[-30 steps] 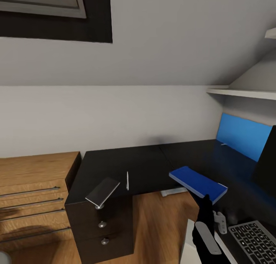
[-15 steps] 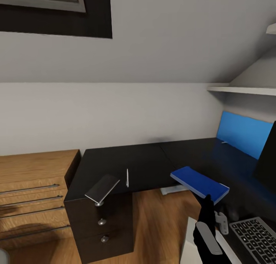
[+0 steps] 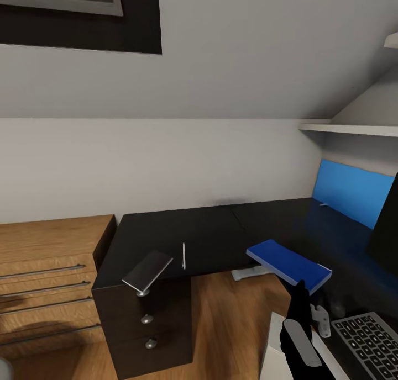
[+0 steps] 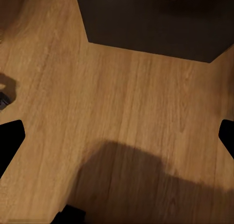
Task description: In the bedroom, organize the workspace by keeping the computer under the desk, ensuring the monitor is on the desk, placing the keyboard on the desk next to the monitor, placing the mouse on the desk next to the keyboard, moving the folder from the swivel chair onto the desk next to the mouse, stacking the notebook on top of the folder with the pen on top of the notebook, and positioning the swivel chair next to the desk.
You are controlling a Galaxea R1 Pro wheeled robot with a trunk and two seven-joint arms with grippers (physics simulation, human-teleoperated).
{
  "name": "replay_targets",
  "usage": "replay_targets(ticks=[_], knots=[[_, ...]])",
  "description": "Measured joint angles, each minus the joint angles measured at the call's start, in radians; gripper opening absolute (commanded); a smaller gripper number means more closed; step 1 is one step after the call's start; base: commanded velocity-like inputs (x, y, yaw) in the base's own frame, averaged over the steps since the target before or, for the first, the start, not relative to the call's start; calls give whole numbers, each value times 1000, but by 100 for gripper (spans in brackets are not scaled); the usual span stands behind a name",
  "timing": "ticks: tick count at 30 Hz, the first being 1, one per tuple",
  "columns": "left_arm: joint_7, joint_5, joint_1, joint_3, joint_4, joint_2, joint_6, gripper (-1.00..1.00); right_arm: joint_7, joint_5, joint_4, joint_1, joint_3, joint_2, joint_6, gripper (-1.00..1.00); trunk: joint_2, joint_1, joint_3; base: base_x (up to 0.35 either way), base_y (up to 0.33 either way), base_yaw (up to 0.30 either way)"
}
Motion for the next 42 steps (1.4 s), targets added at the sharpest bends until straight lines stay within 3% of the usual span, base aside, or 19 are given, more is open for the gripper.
replay_targets(ticks=[17,27,42], knots=[[1,0,0,1,5,0,1,100,-3,-1,2,0,0,-11,-2,-100,0,0,0,124,-49,0],[1,0,0,2,5,0,1,100,-6,-3,6,-2,-9,-30,-3,-100,0,0,0,14,-15,0],[6,3,0,2,4,0,2,100,-23,-5,8,-8,-17,-35,-5,-100,0,0,0,0,0,0]])
